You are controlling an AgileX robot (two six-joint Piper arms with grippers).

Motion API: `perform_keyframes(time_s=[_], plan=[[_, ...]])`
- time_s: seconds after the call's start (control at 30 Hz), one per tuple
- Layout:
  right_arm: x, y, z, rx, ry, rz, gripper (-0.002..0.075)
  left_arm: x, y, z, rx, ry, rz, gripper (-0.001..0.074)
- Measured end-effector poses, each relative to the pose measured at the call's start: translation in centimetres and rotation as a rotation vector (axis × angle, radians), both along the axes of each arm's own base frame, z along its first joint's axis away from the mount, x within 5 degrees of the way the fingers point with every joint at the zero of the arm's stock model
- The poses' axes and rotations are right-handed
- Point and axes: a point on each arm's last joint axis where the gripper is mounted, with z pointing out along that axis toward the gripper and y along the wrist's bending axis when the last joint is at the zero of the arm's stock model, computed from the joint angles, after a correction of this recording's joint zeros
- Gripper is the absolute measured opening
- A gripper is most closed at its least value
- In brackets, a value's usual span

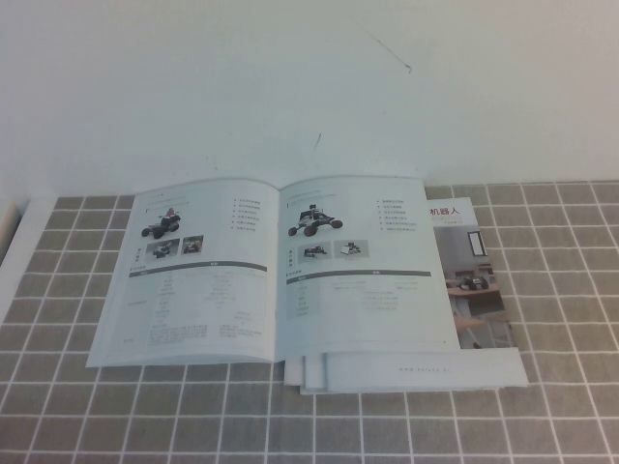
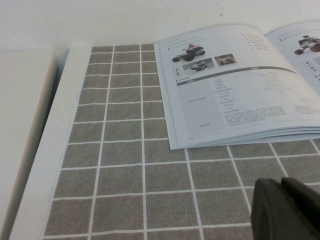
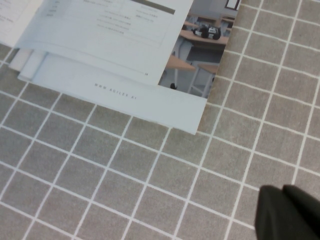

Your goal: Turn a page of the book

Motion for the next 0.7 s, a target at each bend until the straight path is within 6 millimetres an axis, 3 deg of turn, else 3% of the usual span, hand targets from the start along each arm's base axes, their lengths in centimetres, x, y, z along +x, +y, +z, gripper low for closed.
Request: perform_keyframes(time_s=[0.47, 0.7], plan=[[-0.1, 0.0, 0.1, -0.004, -0.009, 0.005, -0.0001, 0.0, 0.0, 0.0, -0.002, 0.0, 0.0, -0.0004], [-3.3, -1.4, 2.4, -0.064, -0.21, -0.049, -0.0001, 0.0, 0.0, 0.0, -0.006, 0.001, 0.001, -0.0004]])
